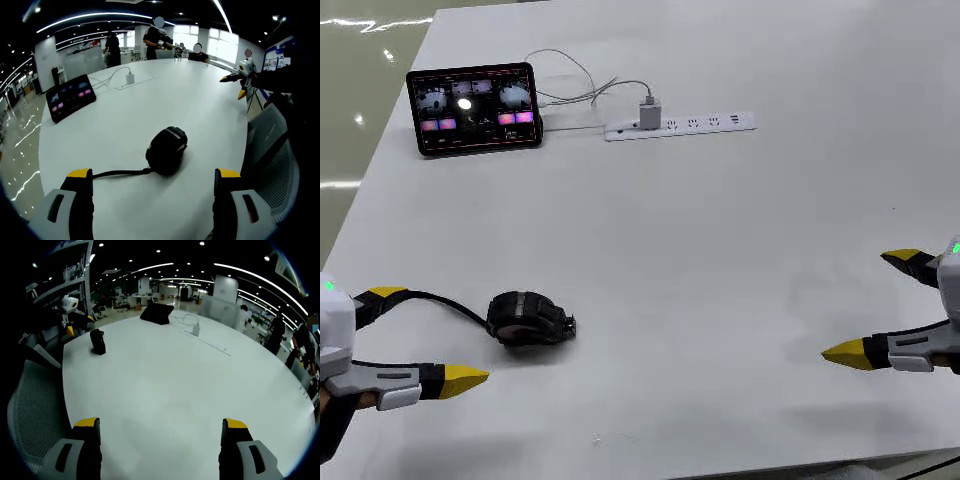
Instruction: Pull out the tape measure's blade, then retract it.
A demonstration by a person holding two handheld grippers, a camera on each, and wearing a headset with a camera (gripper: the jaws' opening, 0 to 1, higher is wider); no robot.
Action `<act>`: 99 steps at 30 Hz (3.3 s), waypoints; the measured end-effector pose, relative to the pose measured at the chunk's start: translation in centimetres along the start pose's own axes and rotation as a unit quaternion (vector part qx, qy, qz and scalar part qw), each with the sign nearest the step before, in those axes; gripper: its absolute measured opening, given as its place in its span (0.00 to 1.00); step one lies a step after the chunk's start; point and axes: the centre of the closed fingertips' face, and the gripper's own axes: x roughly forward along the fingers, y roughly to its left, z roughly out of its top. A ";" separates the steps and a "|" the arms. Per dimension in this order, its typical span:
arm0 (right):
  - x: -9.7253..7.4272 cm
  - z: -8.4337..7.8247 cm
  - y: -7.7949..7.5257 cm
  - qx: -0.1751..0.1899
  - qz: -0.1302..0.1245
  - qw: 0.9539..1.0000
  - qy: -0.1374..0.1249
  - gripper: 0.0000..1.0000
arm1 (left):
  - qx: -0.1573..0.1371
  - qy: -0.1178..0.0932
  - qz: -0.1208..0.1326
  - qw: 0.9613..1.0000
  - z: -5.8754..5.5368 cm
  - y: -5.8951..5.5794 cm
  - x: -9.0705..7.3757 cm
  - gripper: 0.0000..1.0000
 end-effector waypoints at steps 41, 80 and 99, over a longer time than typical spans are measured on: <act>4.3 5.8 3.2 -0.047 0.061 0.997 -0.030 0.99 | 0.181 0.077 -0.126 0.972 3.1 -2.7 4.2 0.92; 10.1 11.1 9.5 -0.144 0.158 0.976 -0.033 0.99 | 0.252 0.157 -0.170 0.940 1.7 -4.0 7.8 0.61; 13.2 12.3 12.2 -0.160 0.195 0.967 -0.029 0.99 | 0.271 0.182 -0.170 0.930 1.6 -3.9 8.8 0.30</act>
